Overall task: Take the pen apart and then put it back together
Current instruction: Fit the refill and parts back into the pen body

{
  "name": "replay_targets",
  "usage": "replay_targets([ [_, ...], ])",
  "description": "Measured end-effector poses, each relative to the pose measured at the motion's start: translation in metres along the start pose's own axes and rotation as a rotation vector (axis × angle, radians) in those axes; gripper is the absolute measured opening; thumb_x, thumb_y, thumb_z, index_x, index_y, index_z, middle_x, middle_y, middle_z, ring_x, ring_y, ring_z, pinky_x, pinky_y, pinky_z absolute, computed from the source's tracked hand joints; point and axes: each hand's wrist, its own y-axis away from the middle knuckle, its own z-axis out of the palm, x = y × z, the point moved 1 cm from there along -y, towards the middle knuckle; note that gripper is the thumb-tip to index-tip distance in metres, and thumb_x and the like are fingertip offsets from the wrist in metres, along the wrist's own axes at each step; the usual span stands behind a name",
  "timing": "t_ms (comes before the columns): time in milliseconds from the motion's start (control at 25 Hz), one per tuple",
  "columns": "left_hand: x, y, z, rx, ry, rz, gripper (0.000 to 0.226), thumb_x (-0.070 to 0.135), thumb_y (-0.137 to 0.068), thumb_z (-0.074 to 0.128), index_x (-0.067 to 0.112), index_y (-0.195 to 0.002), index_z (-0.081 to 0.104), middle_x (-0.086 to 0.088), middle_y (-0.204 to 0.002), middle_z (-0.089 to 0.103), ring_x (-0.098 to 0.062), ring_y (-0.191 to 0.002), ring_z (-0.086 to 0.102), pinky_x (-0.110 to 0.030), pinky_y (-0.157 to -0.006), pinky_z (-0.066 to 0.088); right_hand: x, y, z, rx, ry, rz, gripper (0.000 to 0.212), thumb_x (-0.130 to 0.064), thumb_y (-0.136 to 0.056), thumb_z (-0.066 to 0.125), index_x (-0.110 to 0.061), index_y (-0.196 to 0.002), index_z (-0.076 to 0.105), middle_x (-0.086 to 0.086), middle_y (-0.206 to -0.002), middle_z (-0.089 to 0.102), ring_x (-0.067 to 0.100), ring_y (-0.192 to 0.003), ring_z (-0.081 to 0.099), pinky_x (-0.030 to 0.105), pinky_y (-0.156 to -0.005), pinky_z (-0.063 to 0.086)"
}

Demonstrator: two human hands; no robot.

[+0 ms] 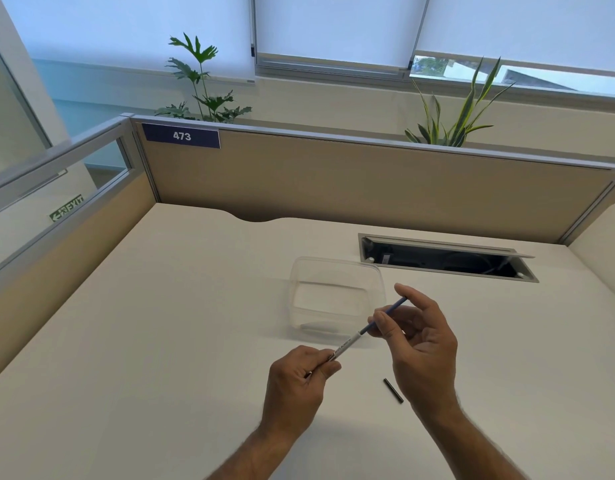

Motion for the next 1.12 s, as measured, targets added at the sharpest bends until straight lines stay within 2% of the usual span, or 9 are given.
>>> replay_targets([
  [200,0.001,0.0,0.001,0.001,-0.003,0.003,0.02,0.011,-0.077,0.08,0.021,-0.093,0.075,0.01,-0.078,0.072,-0.008,-0.072,0.066,-0.028,-0.063,0.055,0.0,-0.001,-0.001,-0.003,0.014,-0.006,0.041,-0.013,-0.083,0.068,-0.018,-0.123,0.059,0.006,-0.091,0.076,0.018,-0.079,0.077,0.026,-0.073,0.063],
  [320,0.0,0.0,0.0,0.006,-0.002,0.001,0.02,0.01,-0.077,0.08,0.021,-0.093,0.075,0.01,-0.078,0.072,-0.008,-0.072,0.066,-0.028,-0.063,0.055,0.002,-0.002,-0.001,-0.013,0.023,-0.008,0.042,-0.007,-0.084,0.069,-0.015,-0.124,0.059,0.006,-0.091,0.076,0.017,-0.078,0.077,0.026,-0.072,0.063],
  [520,0.001,0.0,0.0,0.003,-0.015,0.021,0.021,0.011,-0.076,0.08,0.021,-0.093,0.075,0.012,-0.079,0.071,-0.006,-0.072,0.066,-0.026,-0.064,0.055,0.001,-0.002,0.0,-0.02,0.035,-0.026,0.042,-0.011,-0.083,0.069,-0.017,-0.124,0.059,0.004,-0.09,0.076,0.016,-0.077,0.077,0.025,-0.072,0.062],
  [680,0.002,0.0,0.001,0.002,-0.011,0.026,0.024,0.011,-0.077,0.08,0.024,-0.096,0.073,0.011,-0.079,0.072,-0.005,-0.072,0.065,-0.026,-0.064,0.055,0.004,0.0,-0.001,-0.043,0.054,-0.033,0.045,-0.002,-0.084,0.071,-0.019,-0.124,0.06,-0.002,-0.086,0.077,0.017,-0.077,0.076,0.027,-0.074,0.063],
  [920,0.003,-0.001,0.001,-0.001,-0.006,0.021,0.025,0.016,-0.079,0.079,0.026,-0.101,0.072,0.016,-0.082,0.072,-0.005,-0.076,0.066,-0.022,-0.066,0.056,0.005,0.004,0.001,-0.175,0.175,-0.019,0.062,-0.034,-0.073,0.079,-0.03,-0.129,0.055,-0.02,-0.096,0.075,0.002,-0.087,0.074,0.011,-0.073,0.056],
  [1120,0.002,0.0,0.003,-0.003,0.02,-0.048,0.021,0.021,-0.08,0.077,0.025,-0.1,0.075,0.017,-0.085,0.073,-0.005,-0.079,0.068,-0.024,-0.068,0.058,0.018,0.011,-0.004,-0.234,0.251,-0.031,0.072,-0.044,-0.069,0.082,-0.021,-0.132,0.057,-0.015,-0.103,0.073,0.002,-0.09,0.073,0.011,-0.072,0.057],
])
